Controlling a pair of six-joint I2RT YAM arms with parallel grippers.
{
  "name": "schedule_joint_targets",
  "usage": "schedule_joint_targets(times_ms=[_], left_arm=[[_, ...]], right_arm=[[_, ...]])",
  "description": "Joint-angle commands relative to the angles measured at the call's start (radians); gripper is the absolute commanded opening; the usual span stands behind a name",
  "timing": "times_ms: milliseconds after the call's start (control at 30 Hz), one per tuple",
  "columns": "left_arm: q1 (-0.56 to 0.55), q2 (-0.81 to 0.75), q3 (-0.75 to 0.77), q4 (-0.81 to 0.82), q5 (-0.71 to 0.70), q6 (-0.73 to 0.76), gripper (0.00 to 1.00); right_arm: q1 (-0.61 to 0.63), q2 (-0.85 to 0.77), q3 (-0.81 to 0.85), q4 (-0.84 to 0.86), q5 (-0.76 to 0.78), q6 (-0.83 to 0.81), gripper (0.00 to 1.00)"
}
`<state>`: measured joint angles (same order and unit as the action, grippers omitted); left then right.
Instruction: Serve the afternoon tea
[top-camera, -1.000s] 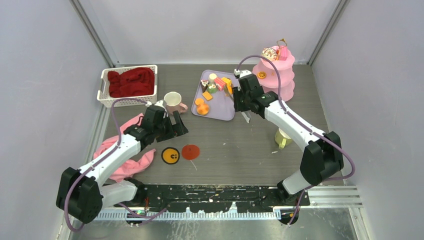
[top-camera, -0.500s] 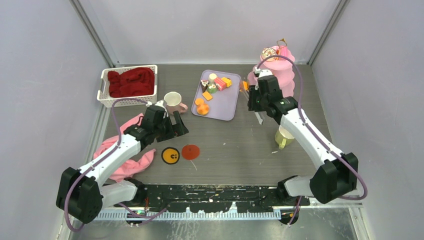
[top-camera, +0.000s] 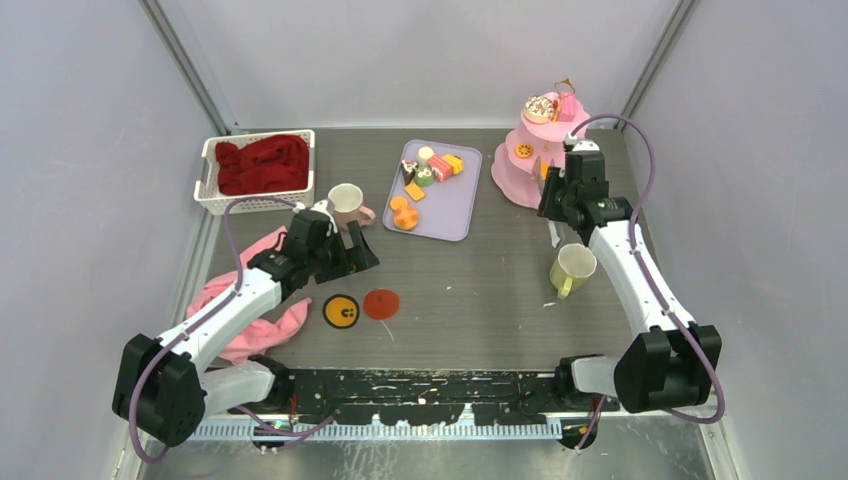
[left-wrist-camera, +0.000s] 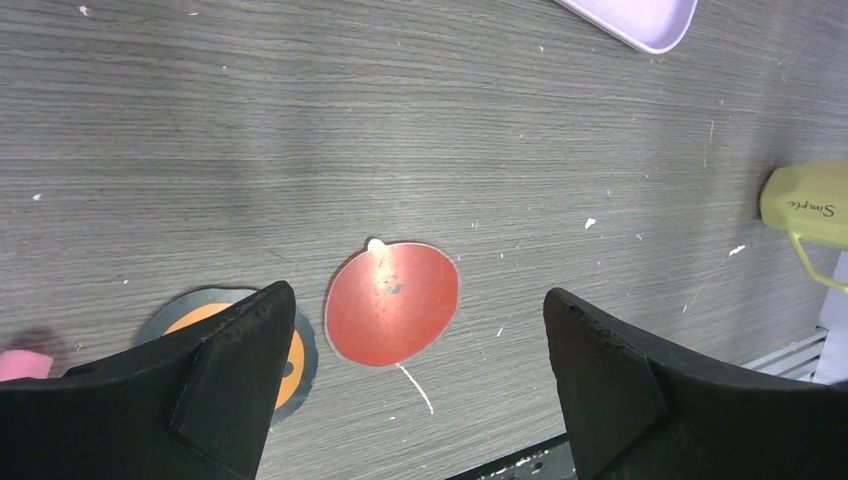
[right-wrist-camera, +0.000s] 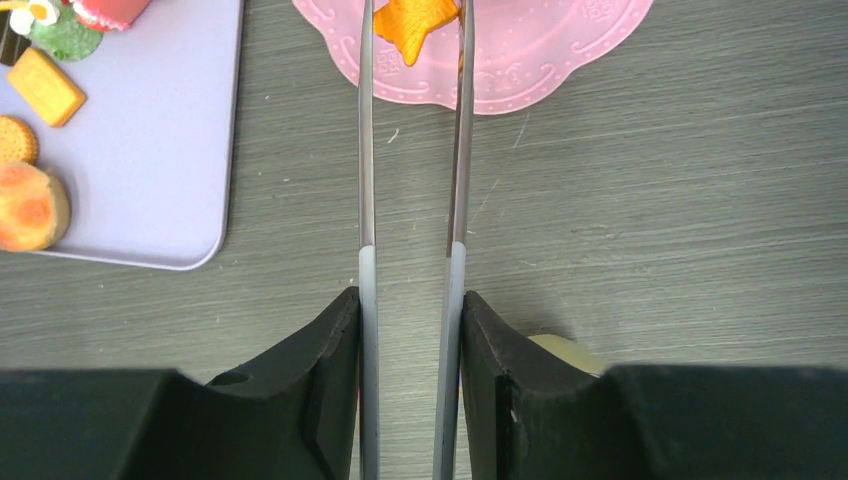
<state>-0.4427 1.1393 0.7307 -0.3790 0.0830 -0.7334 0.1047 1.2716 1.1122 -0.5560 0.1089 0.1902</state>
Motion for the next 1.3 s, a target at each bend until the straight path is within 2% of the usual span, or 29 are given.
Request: schedule_joint_targets(times_ms=[0,733,867,1267], left_arm=[[0.006,-0.01,0.012,0.061,0.024,-0.011,0.93],[0.005,0.002,0.017,0.055,0.02,0.004,0.93],[0.007,0.004,0.024,0.055,0.01,0.009,0.94],[0.005,0.063,0.058,0.063,0.037,0.018,0.93]], right_arm=[[-0.053,-0.05,0.006,0.063,-0.017,0.006,0.21],[-0.161,0.059,0.12,0.147,-0.018,0.007,0.22],[-0.21,0.101,0.152,0.163,-0.058,0.0,0.22],[-0.224,0.174,0.105,0.368,-0.139,0.005,0.22]])
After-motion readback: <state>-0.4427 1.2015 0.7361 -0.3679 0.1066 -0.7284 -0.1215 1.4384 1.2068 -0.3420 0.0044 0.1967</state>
